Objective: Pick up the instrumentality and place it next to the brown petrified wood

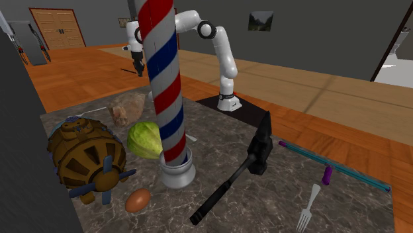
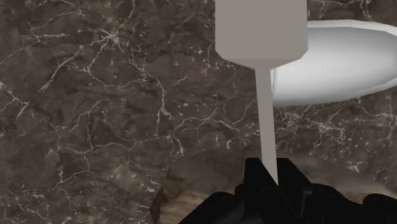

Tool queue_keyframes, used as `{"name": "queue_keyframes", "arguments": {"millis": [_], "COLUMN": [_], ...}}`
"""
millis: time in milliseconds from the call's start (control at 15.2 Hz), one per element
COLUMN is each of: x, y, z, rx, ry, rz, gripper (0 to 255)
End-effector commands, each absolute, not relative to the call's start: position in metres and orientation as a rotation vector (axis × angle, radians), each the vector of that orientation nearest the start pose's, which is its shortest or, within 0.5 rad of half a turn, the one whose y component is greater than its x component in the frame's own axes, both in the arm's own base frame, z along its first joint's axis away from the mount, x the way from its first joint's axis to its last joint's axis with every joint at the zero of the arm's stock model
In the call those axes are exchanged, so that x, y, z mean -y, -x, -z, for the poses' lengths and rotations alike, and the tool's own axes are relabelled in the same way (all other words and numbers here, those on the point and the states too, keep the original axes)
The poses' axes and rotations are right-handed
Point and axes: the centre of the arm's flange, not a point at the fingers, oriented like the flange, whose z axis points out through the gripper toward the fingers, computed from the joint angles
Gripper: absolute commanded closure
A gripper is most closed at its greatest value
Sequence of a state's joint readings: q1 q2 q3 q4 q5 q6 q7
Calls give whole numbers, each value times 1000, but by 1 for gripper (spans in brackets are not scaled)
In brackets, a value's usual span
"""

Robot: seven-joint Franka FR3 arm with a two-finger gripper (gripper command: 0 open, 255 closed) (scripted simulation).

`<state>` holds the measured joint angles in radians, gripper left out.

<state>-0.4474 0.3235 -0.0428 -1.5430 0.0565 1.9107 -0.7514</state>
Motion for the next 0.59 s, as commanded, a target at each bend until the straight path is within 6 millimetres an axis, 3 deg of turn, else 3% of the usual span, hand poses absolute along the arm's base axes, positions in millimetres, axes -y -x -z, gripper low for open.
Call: {"name": "queue_keyframes", "arguments": {"millis": [0,528], "x": [332,437], "y": [-593,-607], "z": [-467,-467], "rx": [386,386], "ry": [3110,3110], "rz": [93,93], "gripper": [255,255]}}
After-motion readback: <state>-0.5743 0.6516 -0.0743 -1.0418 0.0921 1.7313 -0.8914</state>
